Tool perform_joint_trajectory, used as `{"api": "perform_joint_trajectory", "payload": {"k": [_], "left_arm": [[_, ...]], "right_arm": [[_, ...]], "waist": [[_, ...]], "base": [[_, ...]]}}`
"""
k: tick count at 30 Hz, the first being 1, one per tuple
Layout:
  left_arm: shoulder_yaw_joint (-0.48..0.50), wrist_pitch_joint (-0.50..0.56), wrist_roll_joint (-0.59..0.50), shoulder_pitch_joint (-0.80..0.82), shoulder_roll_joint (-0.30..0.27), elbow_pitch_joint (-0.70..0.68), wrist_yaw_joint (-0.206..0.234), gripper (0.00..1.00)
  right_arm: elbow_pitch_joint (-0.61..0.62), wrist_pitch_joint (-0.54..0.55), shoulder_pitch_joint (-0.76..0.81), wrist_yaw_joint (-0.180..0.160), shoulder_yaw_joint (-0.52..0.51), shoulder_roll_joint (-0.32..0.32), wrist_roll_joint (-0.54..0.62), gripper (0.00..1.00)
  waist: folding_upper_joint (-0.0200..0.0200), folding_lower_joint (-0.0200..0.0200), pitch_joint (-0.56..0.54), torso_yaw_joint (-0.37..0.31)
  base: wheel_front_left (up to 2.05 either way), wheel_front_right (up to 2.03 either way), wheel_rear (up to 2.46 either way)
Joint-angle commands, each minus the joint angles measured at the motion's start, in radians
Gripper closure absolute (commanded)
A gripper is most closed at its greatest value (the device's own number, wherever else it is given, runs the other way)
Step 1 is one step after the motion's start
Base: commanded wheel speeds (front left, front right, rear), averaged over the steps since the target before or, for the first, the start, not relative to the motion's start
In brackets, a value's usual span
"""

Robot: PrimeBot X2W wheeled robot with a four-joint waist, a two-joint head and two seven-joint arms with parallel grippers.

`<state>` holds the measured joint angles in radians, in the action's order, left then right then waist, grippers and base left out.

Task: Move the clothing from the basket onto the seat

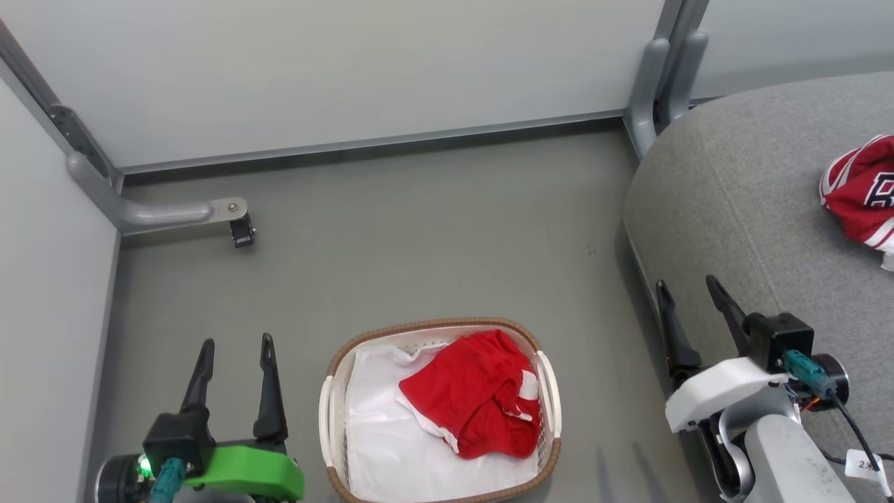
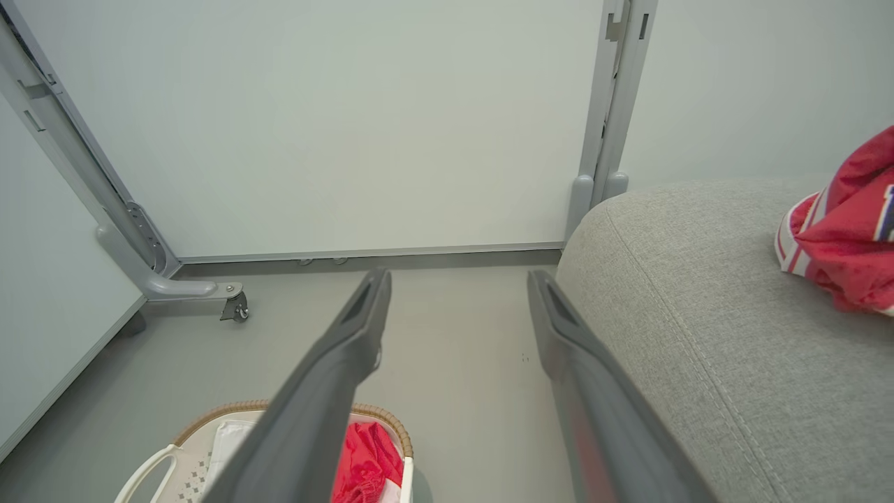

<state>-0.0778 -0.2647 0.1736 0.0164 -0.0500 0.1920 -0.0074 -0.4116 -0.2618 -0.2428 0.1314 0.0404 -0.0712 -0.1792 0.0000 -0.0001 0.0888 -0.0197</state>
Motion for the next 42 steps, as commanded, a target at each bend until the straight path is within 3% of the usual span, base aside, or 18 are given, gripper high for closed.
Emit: {"api": "perform_joint_trajectory", "payload": {"k": [1, 11, 18, 42], "left_arm": [[-0.004, 0.000, 0.000, -0.029, -0.002, -0.005, -0.004, 0.00], [-0.015, 0.000, -0.005, -0.055, -0.002, 0.002, -0.010, 0.00], [-0.032, 0.001, -0.002, -0.021, -0.002, 0.008, -0.019, 0.00], [-0.234, 0.001, -0.017, 0.336, -0.004, 0.208, -0.063, 0.00]], "right_arm": [[0.001, -0.005, 0.023, -0.001, -0.003, 0.003, -0.005, 0.00], [0.007, -0.005, 0.050, -0.001, -0.004, 0.007, 0.006, 0.00], [0.020, -0.005, 0.012, -0.001, 0.007, 0.005, 0.002, 0.00], [0.272, -0.005, -0.258, -0.001, 0.003, -0.001, -0.040, 0.00]], "waist": [[0.0000, 0.0001, -0.025, -0.005], [0.0000, 0.0001, -0.043, -0.011], [0.0000, 0.0001, 0.003, -0.022], [0.0000, 0.0001, 0.470, -0.152]], "base": [[0.00, 0.00, 0.00], [0.00, 0.00, 0.00], [0.00, 0.00, 0.00], [0.00, 0.00, 0.00]]}}
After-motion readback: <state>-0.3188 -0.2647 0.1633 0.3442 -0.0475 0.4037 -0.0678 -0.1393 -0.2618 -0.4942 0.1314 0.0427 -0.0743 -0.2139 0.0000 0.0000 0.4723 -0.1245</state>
